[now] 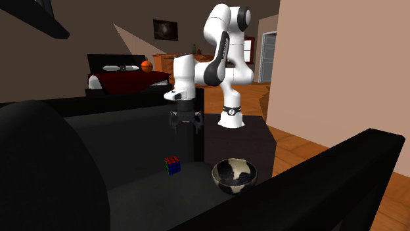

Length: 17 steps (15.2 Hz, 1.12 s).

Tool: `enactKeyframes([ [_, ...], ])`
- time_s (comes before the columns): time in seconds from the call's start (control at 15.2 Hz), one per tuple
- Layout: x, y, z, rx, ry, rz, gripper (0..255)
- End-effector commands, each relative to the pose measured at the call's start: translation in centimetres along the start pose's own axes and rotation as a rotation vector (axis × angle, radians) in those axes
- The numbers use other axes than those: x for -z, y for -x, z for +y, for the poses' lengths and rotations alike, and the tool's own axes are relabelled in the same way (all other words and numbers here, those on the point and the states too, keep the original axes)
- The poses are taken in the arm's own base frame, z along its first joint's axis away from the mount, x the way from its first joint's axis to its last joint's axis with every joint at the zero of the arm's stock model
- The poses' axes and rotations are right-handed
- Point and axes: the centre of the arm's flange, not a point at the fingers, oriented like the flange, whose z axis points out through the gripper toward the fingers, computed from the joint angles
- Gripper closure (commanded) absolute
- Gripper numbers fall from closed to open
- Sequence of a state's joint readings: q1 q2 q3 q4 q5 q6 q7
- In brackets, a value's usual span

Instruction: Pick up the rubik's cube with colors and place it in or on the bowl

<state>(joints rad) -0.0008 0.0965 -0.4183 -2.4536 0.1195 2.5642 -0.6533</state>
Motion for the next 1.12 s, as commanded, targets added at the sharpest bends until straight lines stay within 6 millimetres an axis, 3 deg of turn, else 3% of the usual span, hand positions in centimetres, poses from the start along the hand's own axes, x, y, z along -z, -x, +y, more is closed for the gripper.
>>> enactKeyframes([
  [0.0, -2.3, -0.7, 1.3, 0.013, 0.003, -0.002, 0],
  [0.46, -9.9, -3.1, 6.0, 0.054, 0.011, -0.013, 0],
  [1.06, -14.3, -3.2, 6.3, 0.057, 0.011, -0.013, 0],
])
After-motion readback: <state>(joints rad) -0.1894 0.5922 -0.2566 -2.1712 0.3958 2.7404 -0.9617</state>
